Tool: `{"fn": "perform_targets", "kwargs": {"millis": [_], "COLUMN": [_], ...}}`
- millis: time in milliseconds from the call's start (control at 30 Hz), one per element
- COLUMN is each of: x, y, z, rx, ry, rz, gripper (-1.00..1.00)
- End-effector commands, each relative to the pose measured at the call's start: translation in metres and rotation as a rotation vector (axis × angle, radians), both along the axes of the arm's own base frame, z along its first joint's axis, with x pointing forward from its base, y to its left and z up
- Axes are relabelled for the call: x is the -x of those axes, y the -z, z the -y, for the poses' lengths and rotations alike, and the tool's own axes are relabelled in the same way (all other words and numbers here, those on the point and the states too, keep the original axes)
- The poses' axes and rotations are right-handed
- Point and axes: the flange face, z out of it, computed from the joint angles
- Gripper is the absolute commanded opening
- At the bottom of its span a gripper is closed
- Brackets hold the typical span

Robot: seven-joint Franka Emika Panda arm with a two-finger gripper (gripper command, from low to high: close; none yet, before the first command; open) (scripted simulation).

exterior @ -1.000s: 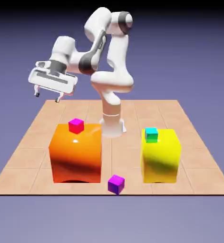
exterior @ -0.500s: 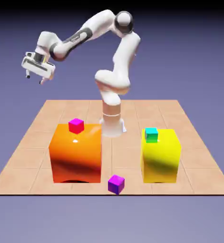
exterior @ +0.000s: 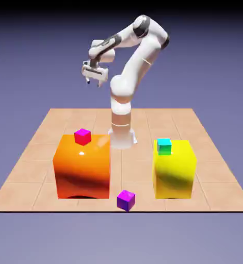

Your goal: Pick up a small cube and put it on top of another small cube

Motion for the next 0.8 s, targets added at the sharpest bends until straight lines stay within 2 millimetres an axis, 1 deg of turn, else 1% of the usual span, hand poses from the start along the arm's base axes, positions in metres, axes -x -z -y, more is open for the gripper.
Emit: {"fn": "perform_targets", "kwargs": {"millis": [0,67,100,167,233,267,333,400,467,567,633,667,733,767], "x": [0.005,0.009,0.008,-0.002,-0.020,-0.033,-0.064,-0.103,-0.148,-0.228,-0.287,-0.318,-0.381,-0.413], "y": [0.008,0.023,0.031,0.046,0.062,0.069,0.085,0.100,0.114,0.135,0.148,0.155,0.166,0.172], "z": [-0.030,-0.091,-0.122,-0.183,-0.242,-0.270,-0.324,-0.373,-0.416,-0.467,-0.491,-0.500,-0.511,-0.512], "rx": [-0.010,-0.027,-0.032,-0.037,-0.033,-0.027,-0.010,0.018,0.056,0.132,0.196,0.231,0.308,0.351], "ry": [0.014,0.042,0.056,0.083,0.111,0.126,0.154,0.183,0.212,0.257,0.288,0.303,0.335,0.351], "rz": [0.018,0.057,0.079,0.126,0.176,0.201,0.254,0.307,0.359,0.432,0.474,0.493,0.526,0.539], "gripper": [0.00,0.00,0.00,0.00,0.00,0.00,0.00,0.00,0.00,0.00,0.00,0.00,0.00,0.00]}}
